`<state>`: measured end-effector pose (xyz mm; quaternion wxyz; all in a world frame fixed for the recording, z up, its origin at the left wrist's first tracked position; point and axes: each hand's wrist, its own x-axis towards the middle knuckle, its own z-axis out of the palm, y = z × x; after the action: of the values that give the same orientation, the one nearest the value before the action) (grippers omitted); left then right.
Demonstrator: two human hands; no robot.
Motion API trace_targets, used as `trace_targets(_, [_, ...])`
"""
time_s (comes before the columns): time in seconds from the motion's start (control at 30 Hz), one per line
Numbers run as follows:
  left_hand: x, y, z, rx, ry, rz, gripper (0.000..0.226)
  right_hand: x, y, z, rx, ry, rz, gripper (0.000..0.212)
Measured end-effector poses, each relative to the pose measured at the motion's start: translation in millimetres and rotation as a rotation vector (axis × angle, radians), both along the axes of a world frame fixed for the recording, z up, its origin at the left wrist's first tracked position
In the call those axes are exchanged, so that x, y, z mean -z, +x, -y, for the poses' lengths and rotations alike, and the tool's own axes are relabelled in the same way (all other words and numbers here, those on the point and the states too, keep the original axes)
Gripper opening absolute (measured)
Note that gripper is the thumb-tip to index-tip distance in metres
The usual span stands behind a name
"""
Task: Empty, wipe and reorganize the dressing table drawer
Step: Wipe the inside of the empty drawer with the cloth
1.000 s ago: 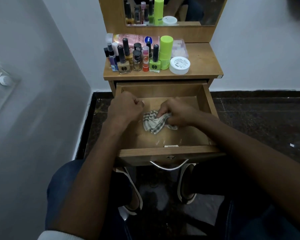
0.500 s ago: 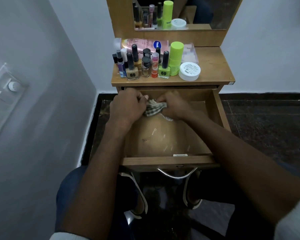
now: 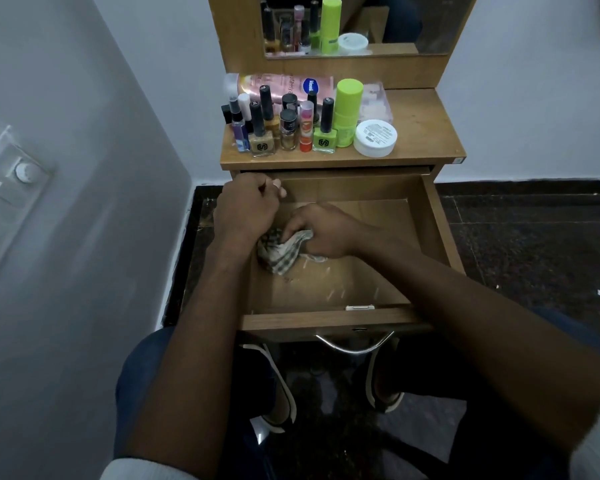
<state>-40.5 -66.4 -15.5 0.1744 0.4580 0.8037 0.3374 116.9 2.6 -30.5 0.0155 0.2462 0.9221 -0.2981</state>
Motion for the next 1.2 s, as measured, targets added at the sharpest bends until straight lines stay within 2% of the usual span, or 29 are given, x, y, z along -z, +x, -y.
trace_targets(0.07, [1.7,-4.9,-0.4,-0.014,0.021,0.038,0.019,4.1,-2.8,-13.9,0.139,0.023,-0.027,0.037])
trace_targets(0.13, [1.6,-5.6,1.6,-0.009,0.036,0.058,0.017,11.4,-8.4,-16.4,0.294,0.17,-0.037,0.032])
trace_targets(0.2, [1.3,-4.4,3.4,-0.016,0.046,0.072,0.017,15.2,-13.5,-5.1,0.213,0.223,-0.053,0.032])
trace_targets(0.3, [1.0,-2.6,4.4,-0.042,0.052,0.073,0.016,14.9,-11.7,6.1,-0.04,0.104,-0.029,0.034])
trace_targets(0.33, [0.7,-2.1,3.9,-0.057,0.055,0.075,0.015,15.9,-11.2,0.5,-0.033,0.09,-0.037,0.035])
trace_targets(0.47, [0.0,-2.5,3.2,-0.098,0.055,0.071,0.024,13.9,-14.2,-14.5,0.218,0.141,-0.06,0.03])
trace_targets(0.53, [1.3,-2.9,2.9,-0.087,0.029,0.048,0.026,11.0,-16.8,-4.1,0.103,0.108,-0.041,0.026])
trace_targets(0.63, [2.9,-2.2,1.4,-0.085,-0.005,0.006,0.026,9.1,-10.2,12.2,-0.074,-0.012,0.037,0.031])
trace_targets(0.7, [1.4,-0.8,0.1,-0.084,-0.018,-0.012,0.025,8.1,-9.6,6.0,-0.043,0.0,0.027,0.03])
trace_targets(0.8, [1.0,1.0,0.9,-0.066,-0.029,-0.018,0.024,8.8,-15.2,-1.6,0.095,0.123,-0.059,0.015])
trace_targets(0.83, [0.8,1.7,1.7,-0.062,-0.03,-0.024,0.024,8.1,-16.2,2.1,0.065,0.122,-0.042,0.013])
trace_targets(0.97, [1.2,2.2,2.5,-0.053,-0.035,-0.053,0.026,7.2,-6.8,27.5,-0.16,-0.068,0.078,0.031])
trace_targets(1.07, [-0.9,4.0,2.7,-0.054,-0.022,-0.05,0.025,14.5,-9.0,13.5,0.055,0.041,-0.039,0.031])
trace_targets(1.13, [-1.6,4.5,4.0,-0.05,-0.02,-0.053,0.024,16.1,-12.0,10.4,0.184,0.106,-0.052,0.029])
trace_targets(1.2, [-2.6,5.4,5.7,-0.041,-0.034,-0.068,0.024,12.2,-11.4,21.2,0.045,0.082,0.012,0.022])
